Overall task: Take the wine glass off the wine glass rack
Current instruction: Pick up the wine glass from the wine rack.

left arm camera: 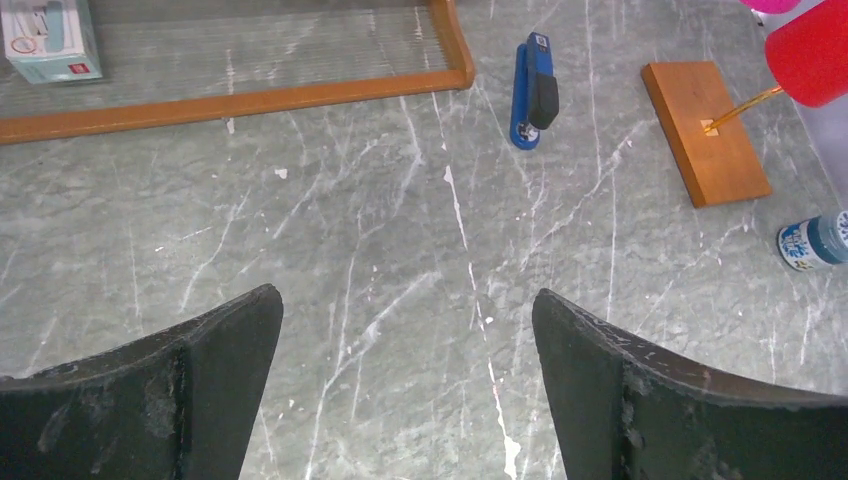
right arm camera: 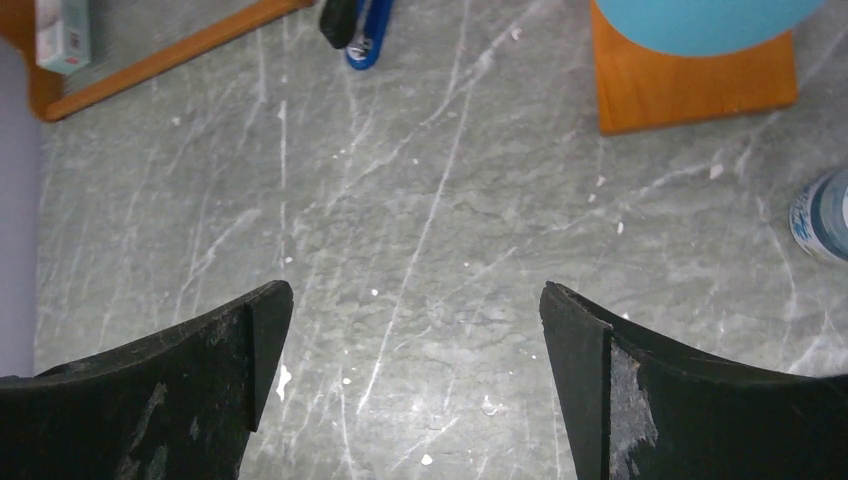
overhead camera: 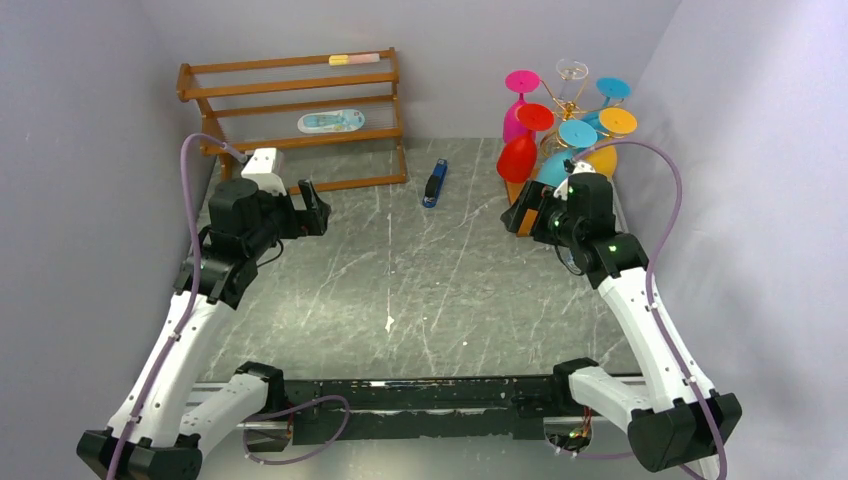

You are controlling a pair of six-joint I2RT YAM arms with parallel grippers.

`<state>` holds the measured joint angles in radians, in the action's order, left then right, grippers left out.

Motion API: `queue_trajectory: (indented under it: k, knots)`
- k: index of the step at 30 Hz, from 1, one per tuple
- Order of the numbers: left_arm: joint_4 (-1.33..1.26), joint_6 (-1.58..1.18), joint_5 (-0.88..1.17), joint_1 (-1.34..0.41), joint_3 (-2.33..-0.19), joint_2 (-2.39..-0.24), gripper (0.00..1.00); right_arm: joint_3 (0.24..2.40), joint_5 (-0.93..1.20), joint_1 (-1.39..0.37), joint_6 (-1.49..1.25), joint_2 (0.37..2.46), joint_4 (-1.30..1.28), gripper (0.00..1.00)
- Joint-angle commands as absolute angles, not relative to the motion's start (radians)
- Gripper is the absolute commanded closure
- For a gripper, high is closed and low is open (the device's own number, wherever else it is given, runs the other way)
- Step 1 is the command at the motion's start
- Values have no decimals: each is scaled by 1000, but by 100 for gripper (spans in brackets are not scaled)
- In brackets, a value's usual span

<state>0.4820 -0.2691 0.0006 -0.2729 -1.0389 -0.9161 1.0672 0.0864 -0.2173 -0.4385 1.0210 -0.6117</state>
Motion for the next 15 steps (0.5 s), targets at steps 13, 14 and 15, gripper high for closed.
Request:
queue_trajectory:
  k: [13, 14, 15]
  knots:
    - [474, -370, 112, -276, -960, -859, 0, 1112, 226, -216, -628, 1027, -620, 0]
    - [465, -366, 155, -276, -960, -854, 0, 1116, 228, -216, -631, 1027, -612, 0]
    - [450, -370, 184, -276, -950, -847, 0, 1108, 230, -215, -615, 1022, -586, 0]
